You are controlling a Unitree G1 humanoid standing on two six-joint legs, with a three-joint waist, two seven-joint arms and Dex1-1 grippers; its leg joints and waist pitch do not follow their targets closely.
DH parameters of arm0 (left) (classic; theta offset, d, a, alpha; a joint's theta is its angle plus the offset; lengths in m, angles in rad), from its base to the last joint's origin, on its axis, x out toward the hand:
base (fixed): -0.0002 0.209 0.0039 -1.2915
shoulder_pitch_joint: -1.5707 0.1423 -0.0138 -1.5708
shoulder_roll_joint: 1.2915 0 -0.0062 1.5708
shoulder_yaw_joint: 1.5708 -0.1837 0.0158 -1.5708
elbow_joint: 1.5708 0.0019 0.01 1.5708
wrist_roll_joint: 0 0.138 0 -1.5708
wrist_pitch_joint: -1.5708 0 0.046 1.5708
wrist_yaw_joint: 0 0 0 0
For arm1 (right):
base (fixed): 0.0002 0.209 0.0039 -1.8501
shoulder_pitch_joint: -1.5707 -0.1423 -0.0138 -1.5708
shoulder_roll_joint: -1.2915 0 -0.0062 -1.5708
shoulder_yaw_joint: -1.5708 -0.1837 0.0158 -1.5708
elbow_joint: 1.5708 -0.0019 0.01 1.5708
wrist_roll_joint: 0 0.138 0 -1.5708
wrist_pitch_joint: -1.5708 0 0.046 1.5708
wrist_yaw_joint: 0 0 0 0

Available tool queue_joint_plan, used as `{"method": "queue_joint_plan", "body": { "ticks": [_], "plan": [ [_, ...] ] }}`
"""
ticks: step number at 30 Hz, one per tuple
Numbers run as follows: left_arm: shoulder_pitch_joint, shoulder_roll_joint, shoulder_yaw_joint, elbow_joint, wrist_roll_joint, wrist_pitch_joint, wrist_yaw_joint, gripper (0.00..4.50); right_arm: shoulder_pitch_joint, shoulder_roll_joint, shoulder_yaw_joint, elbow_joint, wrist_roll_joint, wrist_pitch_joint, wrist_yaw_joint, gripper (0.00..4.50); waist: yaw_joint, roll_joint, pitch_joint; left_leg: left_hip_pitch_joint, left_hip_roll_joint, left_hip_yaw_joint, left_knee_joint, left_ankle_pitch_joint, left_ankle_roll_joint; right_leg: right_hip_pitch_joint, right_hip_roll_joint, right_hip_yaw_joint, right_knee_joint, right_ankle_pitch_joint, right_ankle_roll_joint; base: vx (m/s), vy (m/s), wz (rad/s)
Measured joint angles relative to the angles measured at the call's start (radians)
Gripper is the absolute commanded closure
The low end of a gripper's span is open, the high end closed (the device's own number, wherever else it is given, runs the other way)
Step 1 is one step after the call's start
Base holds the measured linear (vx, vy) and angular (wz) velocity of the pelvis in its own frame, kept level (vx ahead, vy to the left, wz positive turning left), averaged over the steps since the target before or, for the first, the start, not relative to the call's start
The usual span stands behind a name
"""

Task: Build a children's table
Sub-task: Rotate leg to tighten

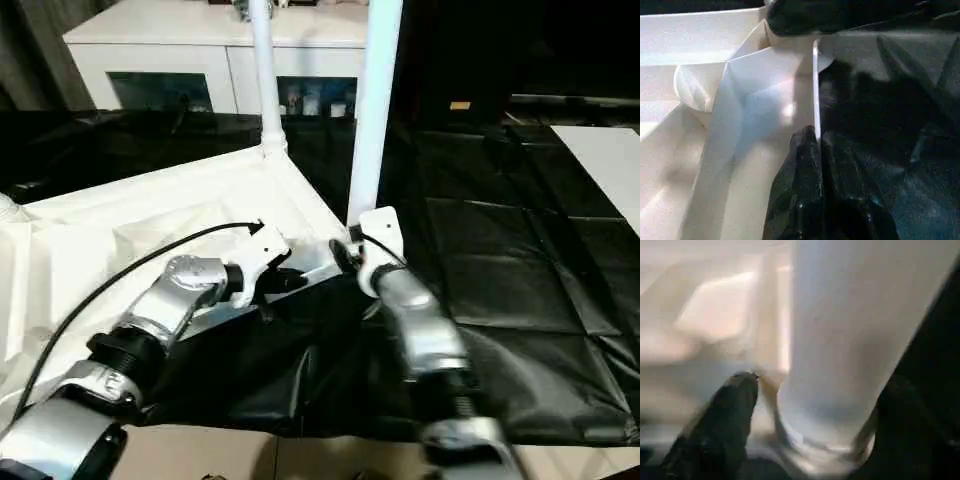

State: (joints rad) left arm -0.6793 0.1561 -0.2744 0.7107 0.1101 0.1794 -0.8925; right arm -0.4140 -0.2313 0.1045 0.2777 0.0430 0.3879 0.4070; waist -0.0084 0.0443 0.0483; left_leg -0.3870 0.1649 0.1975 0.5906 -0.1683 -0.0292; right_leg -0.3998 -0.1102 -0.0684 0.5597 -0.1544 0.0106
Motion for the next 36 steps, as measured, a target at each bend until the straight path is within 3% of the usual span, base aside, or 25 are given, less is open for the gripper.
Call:
{"method": "queue_joint_plan", "body": {
  "ticks": [1, 4, 10, 15, 23, 36],
  "plan": [
    [0.003, 0.018, -0.01, -0.012, -0.002, -0.004, -0.032, 4.5, 0.029, -0.097, 0.024, -0.077, 0.02, 0.016, 0.115, 0.64, 0.009, 0.0, 0.0, 0.0, 0.0, 0.0, 0.0, 0.0, 0.0, 0.0, 0.0, 0.001, 0.001, 0.0, 0.0, 0.0, 0.0, 0.0],
    [0.012, 0.062, -0.021, -0.033, -0.007, -0.022, -0.099, 4.5, 0.071, -0.236, 0.035, -0.197, 0.07, 0.021, 0.324, 0.64, 0.014, -0.002, -0.001, 0.001, 0.003, 0.0, 0.0, 0.0, 0.0, 0.0, 0.002, 0.0, 0.003, 0.001, -0.001, 0.0, 0.0, 0.0],
    [0.048, 0.159, -0.037, -0.097, -0.03, -0.059, -0.236, 4.5, 0.134, -0.324, 0.044, -0.241, 0.114, -0.011, 0.495, 0.64, 0.016, -0.003, -0.001, 0.002, 0.005, 0.001, 0.0, -0.001, 0.0, -0.005, 0.003, 0.0, 0.016, 0.004, -0.005, 0.0, 0.0, 0.0],
    [0.09, 0.226, -0.049, -0.183, -0.056, -0.046, -0.349, 4.5, 0.13, -0.323, 0.032, -0.232, 0.127, -0.018, 0.499, 0.64, 0.02, -0.003, -0.001, 0.002, 0.007, 0.001, -0.001, -0.001, 0.0, -0.005, 0.004, 0.0, 0.017, 0.002, -0.002, 0.0, 0.0, 0.0],
    [0.092, 0.231, -0.054, -0.197, -0.057, -0.034, -0.36, 4.5, 0.096, -0.274, 0.06, -0.155, 0.147, -0.03, 0.533, 0.64, 0.022, -0.006, 0.0, 0.001, 0.006, 0.002, 0.001, -0.001, 0.0, -0.005, 0.004, 0.002, 0.017, 0.001, -0.001, 0.0, 0.0, 0.0],
    [0.096, 0.232, -0.055, -0.208, -0.059, -0.026, -0.356, 4.5, 0.087, -0.262, 0.062, -0.095, 0.158, -0.043, 0.566, 1.73, 0.031, -0.006, 0.0, 0.002, 0.006, 0.003, 0.001, -0.001, 0.0, -0.005, 0.004, 0.002, 0.017, 0.002, -0.003, 0.0, 0.0, 0.0]
  ]
}}
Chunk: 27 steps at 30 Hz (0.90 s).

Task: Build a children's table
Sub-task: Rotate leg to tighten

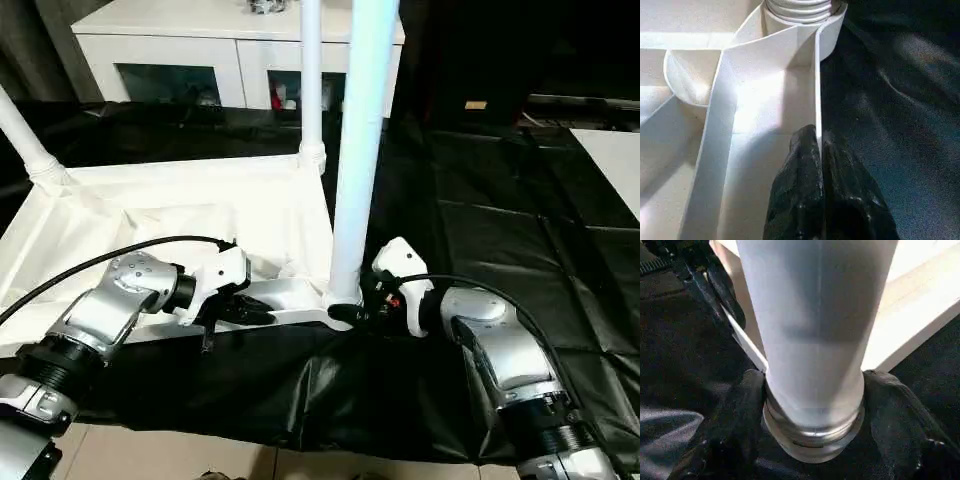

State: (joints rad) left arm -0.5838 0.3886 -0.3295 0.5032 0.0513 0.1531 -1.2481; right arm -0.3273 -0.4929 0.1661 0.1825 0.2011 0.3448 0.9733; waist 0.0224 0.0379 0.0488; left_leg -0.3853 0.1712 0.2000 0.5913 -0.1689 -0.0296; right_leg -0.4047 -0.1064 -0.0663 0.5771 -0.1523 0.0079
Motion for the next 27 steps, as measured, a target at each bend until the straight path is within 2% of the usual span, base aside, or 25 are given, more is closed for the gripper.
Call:
{"method": "queue_joint_plan", "body": {
  "ticks": [8, 11, 14, 18, 22, 26, 27],
  "plan": [
    [0.0, 0.005, -0.001, 0.0, -0.001, 0.006, 0.004, 4.5, -0.009, 0.018, -0.003, 0.029, 0.0, -0.008, -0.004, 1.87, -0.002, -0.002, -0.001, 0.001, 0.0, 0.0, 0.0, 0.0, 0.0, 0.0, 0.0, 0.0, 0.001, 0.0, 0.0, 0.0, 0.0, 0.0],
    [-0.014, -0.022, 0.029, 0.041, 0.015, 0.029, 0.097, 4.5, -0.046, 0.155, -0.03, 0.103, -0.032, -0.011, -0.213, 1.87, -0.025, -0.007, -0.002, 0.002, 0.001, -0.001, 0.001, 0.0, 0.0, -0.001, 0.002, 0.0, 0.001, -0.001, 0.001, 0.0, 0.0, 0.0],
    [-0.039, -0.077, 0.053, 0.098, 0.021, 0.04, 0.184, 4.5, -0.072, 0.256, -0.057, 0.15, -0.061, -0.012, -0.422, 1.87, -0.04, -0.008, -0.003, 0.002, 0.001, -0.002, 0.002, 0.0, -0.001, -0.002, 0.002, 0.0, 0.0, -0.001, 0.002, 0.0, 0.0, 0.0],
    [-0.1, -0.174, 0.06, 0.205, 0.036, 0.044, 0.346, 4.5, -0.139, 0.398, -0.12, 0.251, -0.104, -0.015, -0.705, 1.88, -0.044, -0.01, -0.003, 0.002, 0.0, -0.002, 0.004, 0.0, -0.001, -0.002, 0.002, 0.001, -0.002, -0.002, 0.003, 0.0, 0.0, 0.0],
    [-0.143, -0.241, 0.074, 0.282, 0.059, 0.043, 0.472, 4.5, -0.21, 0.462, -0.141, 0.368, -0.136, -0.057, -0.877, 1.88, -0.043, -0.009, -0.003, 0.001, -0.001, -0.002, 0.004, 0.0, 0.0, 0.0, 0.001, 0.0, -0.006, -0.002, 0.003, 0.0, 0.0, 0.0],
    [-0.155, -0.249, 0.076, 0.306, 0.062, 0.029, 0.488, 4.5, -0.231, 0.47, -0.144, 0.416, -0.153, -0.102, -0.89, 1.88, -0.044, -0.008, -0.002, 0.0, -0.001, -0.003, 0.004, 0.0, 0.0, 0.001, 0.0, -0.002, -0.013, -0.002, 0.003, 0.0, 0.0, 0.0],
    [-0.155, -0.249, 0.077, 0.307, 0.062, 0.025, 0.486, 4.5, -0.228, 0.469, -0.148, 0.416, -0.153, -0.109, -0.882, 1.53, -0.043, -0.008, -0.002, -0.001, -0.001, -0.003, 0.004, 0.0, 0.0, 0.001, 0.0, -0.002, -0.014, -0.002, 0.003, 0.0, 0.0, 0.0]
  ]
}}
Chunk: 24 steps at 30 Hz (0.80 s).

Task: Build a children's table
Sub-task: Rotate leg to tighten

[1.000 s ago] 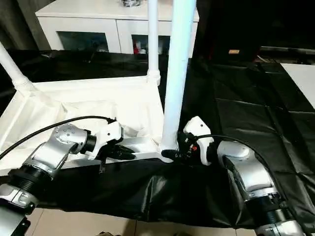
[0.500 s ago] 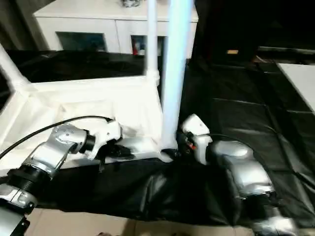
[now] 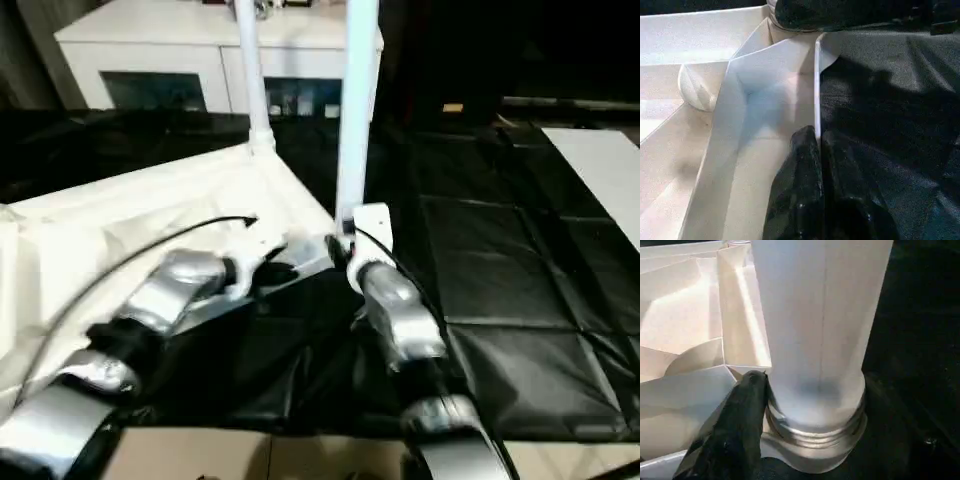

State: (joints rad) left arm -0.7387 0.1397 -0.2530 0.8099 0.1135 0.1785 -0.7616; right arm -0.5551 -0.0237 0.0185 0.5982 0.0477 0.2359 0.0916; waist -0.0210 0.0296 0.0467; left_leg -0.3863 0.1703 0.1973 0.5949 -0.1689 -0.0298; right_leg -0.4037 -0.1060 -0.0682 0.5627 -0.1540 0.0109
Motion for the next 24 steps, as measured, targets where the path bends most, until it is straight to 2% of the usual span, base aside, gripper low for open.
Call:
{"method": "queue_joint_plan", "body": {
  "ticks": [2, 4, 7, 8, 11, 13, 15, 20, 24],
  "plan": [
    [0.0, 0.001, -0.001, 0.0, -0.001, -0.007, -0.008, 4.5, 0.012, -0.008, -0.002, -0.013, 0.0, -0.008, 0.021, 1.18, 0.001, 0.0, 0.0, -0.001, 0.0, 0.001, 0.0, 0.0, 0.0, 0.0, 0.0, 0.001, -0.002, 0.0, 0.0, 0.0, 0.0, 0.0],
    [0.0, 0.001, -0.002, 0.0, -0.002, -0.013, -0.017, 4.5, 0.039, -0.028, 0.004, -0.052, -0.003, -0.005, 0.058, 1.08, 0.003, 0.0, 0.0, -0.002, -0.001, 0.001, 0.0, 0.0, 0.0, 0.0, 0.0, 0.001, -0.002, 0.0, 0.0, 0.0, 0.0, 0.0],
    [0.0, 0.016, -0.004, -0.003, -0.002, -0.023, -0.035, 4.5, 0.069, -0.089, 0.047, -0.161, 0.0, 0.021, 0.151, 0.83, 0.002, -0.001, 0.0, -0.002, 0.0, 0.001, 0.0, 0.0, 0.0, 0.0, 0.0, 0.002, -0.002, 0.002, -0.003, 0.0, 0.0, 0.0],
    [0.0, 0.017, -0.004, -0.003, -0.003, -0.023, -0.04, 4.5, 0.07, -0.103, 0.057, -0.187, 0.001, 0.031, 0.176, 0.83, 0.003, -0.001, 0.0, -0.002, 0.0, 0.001, 0.0, 0.0, 0.0, 0.0, 0.0, 0.001, -0.001, 0.003, -0.004, 0.0, 0.0, 0.0],
    [0.009, 0.033, -0.011, -0.025, -0.007, -0.023, -0.08, 4.5, 0.101, -0.222, 0.079, -0.273, 0.022, 0.081, 0.309, 0.83, 0.011, -0.001, 0.0, -0.002, 0.0, 0.002, -0.001, 0.0, 0.0, 0.0, 0.0, 0.001, -0.001, 0.004, -0.006, 0.0, 0.0, 0.0],
    [0.027, 0.058, -0.022, -0.058, -0.017, -0.03, -0.133, 4.5, 0.152, -0.338, 0.094, -0.352, 0.044, 0.089, 0.458, 0.83, 0.025, -0.001, 0.0, -0.002, 0.0, 0.002, -0.002, 0.0, 0.001, 0.0, 0.0, 0.001, 0.0, 0.008, -0.011, 0.0, 0.0, 0.0],
    [0.036, 0.087, -0.028, -0.081, -0.024, -0.033, -0.183, 4.5, 0.189, -0.421, 0.093, -0.397, 0.067, 0.086, 0.571, 0.83, 0.028, 0.0, 0.0, -0.001, 0.001, 0.002, -0.003, -0.001, 0.001, 0.0, 0.0, 0.001, 0.002, 0.009, -0.011, 0.0, 0.0, 0.0],
    [0.08, 0.158, -0.037, -0.154, -0.054, -0.039, -0.315, 4.5, 0.247, -0.536, 0.093, -0.463, 0.108, 0.08, 0.747, 0.83, 0.035, 0.001, 0.0, 0.0, 0.002, 0.002, -0.006, -0.001, 0.002, -0.002, 0.001, 0.0, 0.008, 0.007, -0.008, 0.0, 0.0, 0.0],
    [0.122, 0.222, -0.064, -0.25, -0.081, 0.006, -0.445, 4.5, 0.249, -0.562, 0.1, -0.469, 0.12, 0.08, 0.809, 0.83, 0.046, 0.001, 0.0, 0.001, 0.003, 0.002, -0.006, -0.001, 0.001, -0.003, 0.002, 0.001, 0.011, 0.006, -0.007, 0.0, 0.0, 0.0]
  ]
}}
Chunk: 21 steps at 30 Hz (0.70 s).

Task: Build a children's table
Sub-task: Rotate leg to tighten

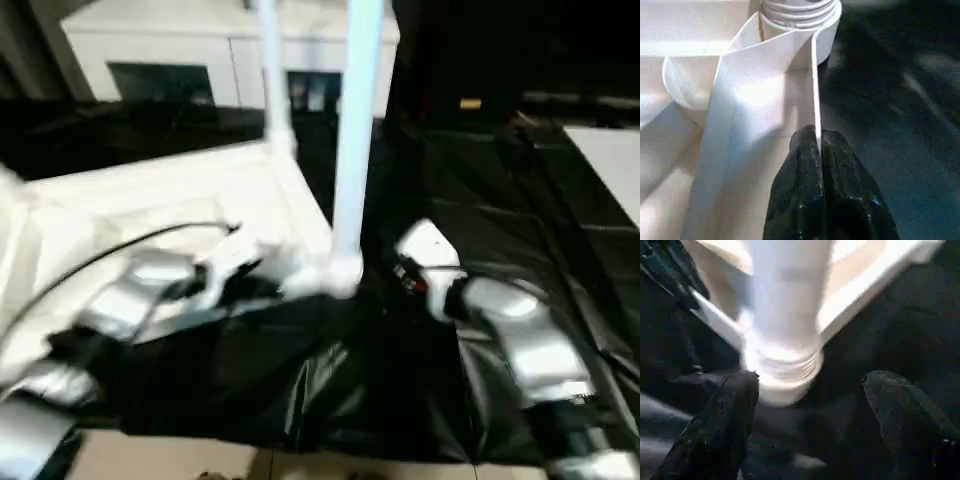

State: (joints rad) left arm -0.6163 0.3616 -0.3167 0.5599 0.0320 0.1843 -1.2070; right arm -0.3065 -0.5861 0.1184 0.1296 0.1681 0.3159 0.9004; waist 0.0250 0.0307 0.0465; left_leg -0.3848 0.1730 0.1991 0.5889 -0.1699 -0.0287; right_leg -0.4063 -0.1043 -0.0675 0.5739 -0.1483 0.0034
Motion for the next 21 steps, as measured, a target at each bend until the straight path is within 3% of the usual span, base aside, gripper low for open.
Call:
{"method": "queue_joint_plan", "body": {
  "ticks": [16, 21],
  "plan": [
    [0.027, 0.02, -0.016, -0.063, -0.005, 0.039, -0.042, 4.5, -0.018, 0.065, 0.07, 0.07, 0.0, -0.025, 0.081, 0.83, 0.007, -0.001, 0.001, 0.0, -0.001, 0.001, 0.003, 0.0, 0.0, 0.0, 0.0, 0.004, 0.002, -0.004, 0.006, 0.0, 0.0, 0.0],
    [0.027, 0.021, -0.016, -0.064, -0.006, 0.039, -0.04, 4.5, -0.042, 0.093, 0.07, 0.109, 0.0, -0.026, 0.08, 1.29, 0.007, -0.001, 0.001, 0.0, -0.001, 0.001, 0.003, 0.0, 0.0, 0.0, 0.0, 0.003, 0.002, 0.0, 0.001, 0.0, 0.0, 0.0]
  ]
}}
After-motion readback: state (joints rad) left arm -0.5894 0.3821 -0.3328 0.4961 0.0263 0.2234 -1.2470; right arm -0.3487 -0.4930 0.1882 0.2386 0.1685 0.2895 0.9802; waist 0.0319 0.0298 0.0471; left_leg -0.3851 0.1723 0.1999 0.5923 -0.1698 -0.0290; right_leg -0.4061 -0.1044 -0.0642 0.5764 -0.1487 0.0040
